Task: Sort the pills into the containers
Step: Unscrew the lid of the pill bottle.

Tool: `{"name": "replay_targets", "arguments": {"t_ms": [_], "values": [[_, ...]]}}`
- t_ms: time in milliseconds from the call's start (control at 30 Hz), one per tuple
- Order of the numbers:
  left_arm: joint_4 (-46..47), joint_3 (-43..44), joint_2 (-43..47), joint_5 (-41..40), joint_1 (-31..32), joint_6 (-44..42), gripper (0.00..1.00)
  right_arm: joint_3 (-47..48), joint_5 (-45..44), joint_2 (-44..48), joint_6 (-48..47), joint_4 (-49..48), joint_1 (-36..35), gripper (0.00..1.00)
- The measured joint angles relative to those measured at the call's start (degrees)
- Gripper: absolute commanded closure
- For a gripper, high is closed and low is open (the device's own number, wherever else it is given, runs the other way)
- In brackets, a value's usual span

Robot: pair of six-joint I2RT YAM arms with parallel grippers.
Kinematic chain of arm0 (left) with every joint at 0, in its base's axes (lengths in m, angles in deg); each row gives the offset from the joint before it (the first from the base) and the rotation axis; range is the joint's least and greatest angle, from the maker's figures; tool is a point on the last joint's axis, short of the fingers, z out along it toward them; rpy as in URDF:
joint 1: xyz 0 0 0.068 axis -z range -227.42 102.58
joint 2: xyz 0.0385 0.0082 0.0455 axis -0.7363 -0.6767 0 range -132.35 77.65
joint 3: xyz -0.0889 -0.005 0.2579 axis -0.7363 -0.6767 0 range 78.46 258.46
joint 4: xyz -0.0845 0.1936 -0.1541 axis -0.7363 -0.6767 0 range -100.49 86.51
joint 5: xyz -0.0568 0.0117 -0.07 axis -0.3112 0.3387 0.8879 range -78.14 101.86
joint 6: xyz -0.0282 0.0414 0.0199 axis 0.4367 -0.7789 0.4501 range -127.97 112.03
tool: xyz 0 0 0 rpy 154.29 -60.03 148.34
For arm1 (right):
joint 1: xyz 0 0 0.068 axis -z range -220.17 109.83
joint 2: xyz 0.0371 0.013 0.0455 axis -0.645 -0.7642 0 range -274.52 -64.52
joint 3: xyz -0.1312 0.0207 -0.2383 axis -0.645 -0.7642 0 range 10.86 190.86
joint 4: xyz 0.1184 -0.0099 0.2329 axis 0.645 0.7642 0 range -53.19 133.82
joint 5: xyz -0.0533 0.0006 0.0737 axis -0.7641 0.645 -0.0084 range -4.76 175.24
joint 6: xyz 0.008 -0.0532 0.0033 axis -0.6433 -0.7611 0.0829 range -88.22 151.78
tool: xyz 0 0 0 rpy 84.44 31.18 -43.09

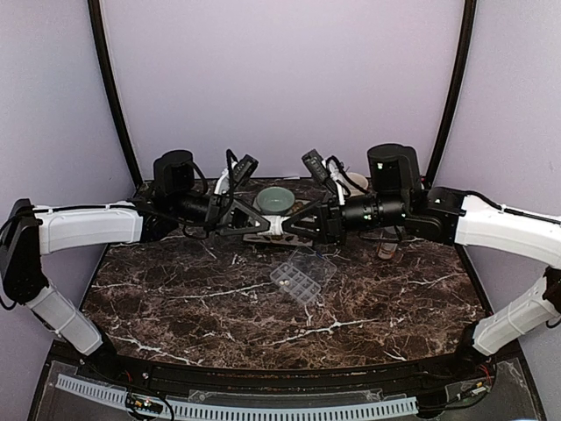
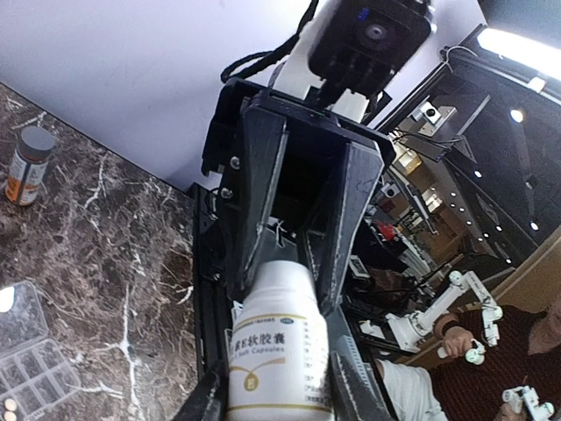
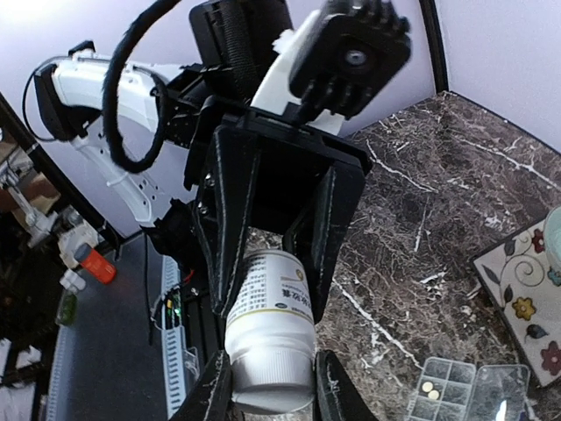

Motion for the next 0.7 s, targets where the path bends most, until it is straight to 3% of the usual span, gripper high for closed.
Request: {"name": "replay_targets", "arguments": {"t_ms": [333, 700], "values": [[4.52, 0.00, -0.57, 6.60, -0.20, 10.16, 1.00, 0.85, -13.46, 2.73, -19.54, 3.02, -7.48, 1.00], [19.15, -1.09, -3.34, 8.94, -0.26, 22.69, 1.00, -0.76, -16.63, 4.04, -25.24, 0.07, -8.85, 1.00]]}}
